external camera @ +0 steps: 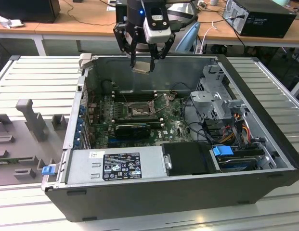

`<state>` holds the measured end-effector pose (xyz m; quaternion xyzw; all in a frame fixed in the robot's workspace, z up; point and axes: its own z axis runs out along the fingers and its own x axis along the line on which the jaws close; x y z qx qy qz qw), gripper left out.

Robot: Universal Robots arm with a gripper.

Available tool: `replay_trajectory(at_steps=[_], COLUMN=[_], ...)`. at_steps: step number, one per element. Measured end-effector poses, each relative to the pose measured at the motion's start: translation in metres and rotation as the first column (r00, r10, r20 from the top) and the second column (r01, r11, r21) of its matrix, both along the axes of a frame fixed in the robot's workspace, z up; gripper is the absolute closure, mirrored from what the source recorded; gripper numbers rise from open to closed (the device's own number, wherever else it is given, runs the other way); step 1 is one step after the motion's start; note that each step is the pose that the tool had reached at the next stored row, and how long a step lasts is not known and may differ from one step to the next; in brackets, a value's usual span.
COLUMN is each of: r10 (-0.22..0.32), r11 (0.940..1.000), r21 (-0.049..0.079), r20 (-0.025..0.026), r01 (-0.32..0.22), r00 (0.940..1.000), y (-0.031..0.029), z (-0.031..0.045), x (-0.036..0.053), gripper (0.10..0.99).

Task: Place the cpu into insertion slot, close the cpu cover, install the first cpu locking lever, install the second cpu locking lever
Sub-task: 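Place the cpu into insertion slot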

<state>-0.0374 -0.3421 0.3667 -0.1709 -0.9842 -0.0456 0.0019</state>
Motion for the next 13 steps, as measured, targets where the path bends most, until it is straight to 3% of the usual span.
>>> replay_trajectory(at_steps=[13], r10=[-0.046], r11=[0.9989], r21=[0.0], r20=[-0.0001], r01=[0.046], r00=[0.9989], y=[0.0], z=[-0.0004], x=[0.0], gripper=[0.561])
